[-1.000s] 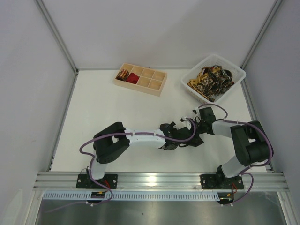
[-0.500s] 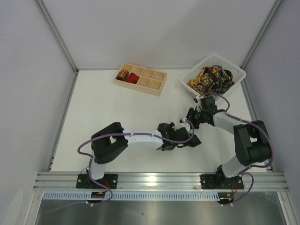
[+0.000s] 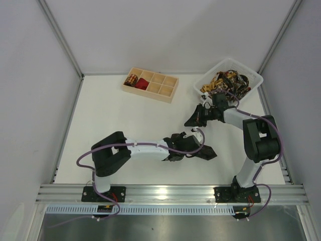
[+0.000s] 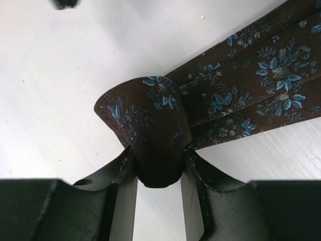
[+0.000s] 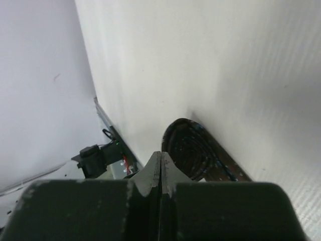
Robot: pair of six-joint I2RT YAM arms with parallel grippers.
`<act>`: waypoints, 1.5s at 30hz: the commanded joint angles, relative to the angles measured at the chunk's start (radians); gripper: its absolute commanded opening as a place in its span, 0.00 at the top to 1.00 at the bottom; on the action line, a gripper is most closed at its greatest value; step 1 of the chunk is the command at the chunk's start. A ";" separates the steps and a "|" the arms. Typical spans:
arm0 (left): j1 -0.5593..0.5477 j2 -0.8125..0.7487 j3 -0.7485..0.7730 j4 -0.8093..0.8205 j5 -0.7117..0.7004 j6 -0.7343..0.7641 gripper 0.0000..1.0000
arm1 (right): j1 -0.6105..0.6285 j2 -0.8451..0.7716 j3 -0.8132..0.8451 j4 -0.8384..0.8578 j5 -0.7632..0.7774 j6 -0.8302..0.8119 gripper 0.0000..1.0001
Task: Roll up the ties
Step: Roll the tie
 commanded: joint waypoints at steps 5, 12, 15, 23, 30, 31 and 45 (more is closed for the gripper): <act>0.011 -0.019 -0.040 0.012 0.140 -0.002 0.96 | 0.003 -0.050 0.007 -0.061 0.044 0.014 1.00; 0.019 -0.036 -0.051 0.021 0.161 -0.010 0.97 | -0.005 -0.182 -0.177 -0.070 0.089 -0.018 1.00; 0.023 -0.051 -0.066 0.041 0.164 -0.010 0.97 | -0.028 -0.236 -0.243 -0.018 0.083 0.033 0.98; 0.030 -0.063 -0.100 0.079 0.178 -0.007 0.97 | -0.011 -0.276 -0.300 0.087 0.054 0.186 0.61; 0.034 -0.073 -0.118 0.107 0.189 0.001 0.97 | 0.024 -0.250 -0.300 0.119 0.045 0.220 0.39; 0.036 -0.073 -0.120 0.107 0.189 -0.001 0.97 | 0.030 -0.247 -0.299 0.122 0.045 0.228 0.38; 0.045 -0.080 -0.115 0.111 0.201 0.004 0.96 | 0.130 -0.162 -0.297 0.232 0.074 0.277 0.30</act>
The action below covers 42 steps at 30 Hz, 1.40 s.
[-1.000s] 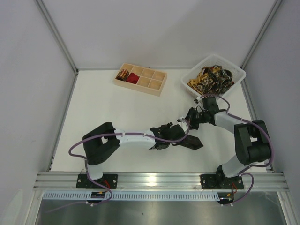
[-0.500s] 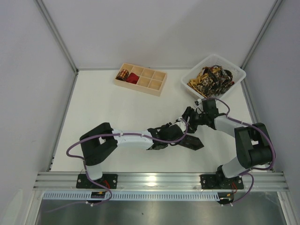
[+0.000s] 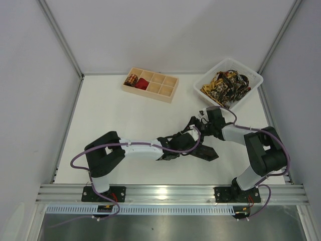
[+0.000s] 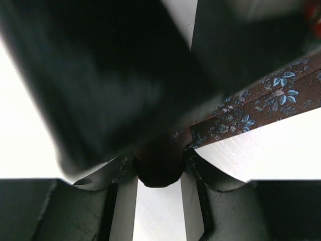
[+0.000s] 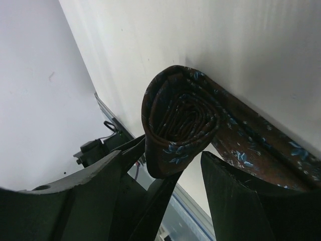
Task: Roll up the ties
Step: Roll the tie
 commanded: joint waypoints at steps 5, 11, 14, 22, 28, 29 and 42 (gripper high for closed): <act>0.006 -0.011 -0.006 -0.026 0.084 -0.001 0.95 | 0.046 0.043 0.019 0.045 0.026 -0.004 0.30; 0.006 -0.015 -0.008 -0.028 0.081 -0.001 0.82 | 0.051 0.066 0.005 0.039 0.057 -0.026 0.38; 0.006 -0.028 -0.015 -0.023 0.081 -0.006 0.70 | 0.051 0.074 -0.012 0.044 0.063 -0.032 0.43; 0.006 -0.072 -0.040 0.007 0.092 -0.005 0.46 | 0.053 0.085 -0.030 0.057 0.074 -0.043 0.50; 0.007 -0.175 -0.089 0.065 0.151 0.003 0.36 | 0.051 0.096 -0.038 0.057 0.083 -0.070 0.52; 0.007 -0.192 -0.098 0.075 0.156 0.003 0.34 | 0.051 0.099 -0.041 0.060 0.081 -0.075 0.52; 0.193 -0.522 -0.261 0.155 0.409 -0.158 0.50 | 0.049 0.125 -0.049 0.088 0.067 -0.141 0.53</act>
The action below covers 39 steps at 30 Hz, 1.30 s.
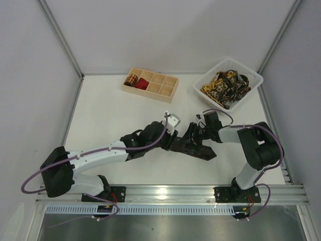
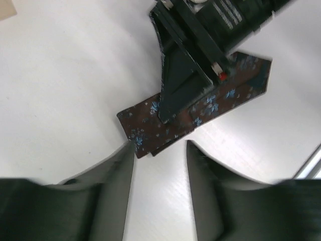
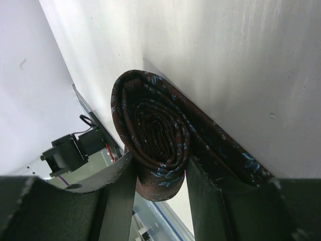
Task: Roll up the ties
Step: Roll the tie
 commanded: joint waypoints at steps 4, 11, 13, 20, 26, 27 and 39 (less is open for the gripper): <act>0.148 0.040 0.000 0.060 0.311 -0.137 0.78 | 0.003 0.031 0.005 -0.036 0.053 -0.104 0.53; 0.178 0.252 0.053 0.158 0.516 -0.269 0.90 | 0.000 0.009 0.006 -0.053 0.083 -0.152 0.53; 0.179 0.275 0.049 0.201 0.533 -0.294 0.91 | -0.003 -0.002 0.008 -0.067 0.086 -0.164 0.53; 0.197 0.366 0.086 0.141 0.525 -0.309 0.91 | -0.027 -0.048 0.043 -0.145 0.091 -0.195 0.51; 0.207 0.373 0.090 0.115 0.517 -0.300 0.90 | -0.033 -0.098 0.091 -0.233 0.094 -0.222 0.46; 0.208 0.375 0.090 0.118 0.519 -0.301 0.90 | -0.035 -0.107 0.106 -0.256 0.092 -0.222 0.46; 0.208 0.393 0.116 0.118 0.534 -0.311 0.90 | -0.043 -0.193 0.138 -0.348 0.120 -0.230 0.45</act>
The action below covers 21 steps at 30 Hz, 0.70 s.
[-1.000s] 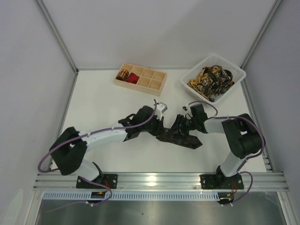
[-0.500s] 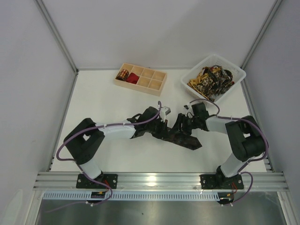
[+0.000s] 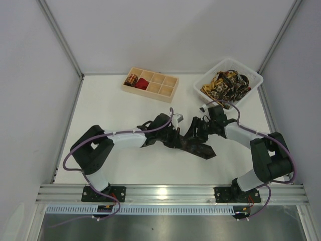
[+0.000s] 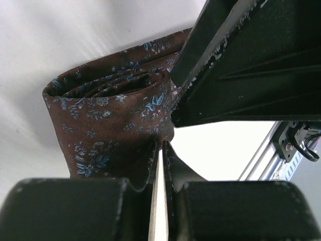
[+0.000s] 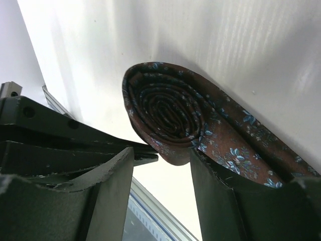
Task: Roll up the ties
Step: Roll the tie
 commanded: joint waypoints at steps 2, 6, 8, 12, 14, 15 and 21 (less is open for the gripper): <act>0.008 0.007 0.047 -0.006 0.016 -0.009 0.90 | -0.008 -0.016 0.032 -0.032 0.013 -0.028 0.45; 0.010 0.007 0.068 -0.028 0.016 -0.008 0.89 | -0.009 0.001 0.032 -0.043 0.033 -0.049 0.44; 0.011 0.004 0.077 -0.032 0.016 -0.009 0.88 | -0.009 0.007 0.021 -0.023 0.022 -0.051 0.44; 0.013 0.015 0.093 -0.032 0.027 -0.012 0.88 | -0.009 0.038 0.017 0.012 0.011 -0.046 0.44; 0.011 0.020 0.094 -0.032 0.033 -0.014 0.88 | -0.009 0.061 0.018 0.029 0.010 -0.046 0.45; 0.013 0.020 0.096 -0.032 0.033 -0.015 0.88 | -0.009 0.074 0.017 0.039 -0.002 -0.043 0.45; 0.016 0.029 0.096 -0.031 0.035 -0.012 0.87 | -0.008 0.113 0.007 0.092 -0.018 -0.029 0.50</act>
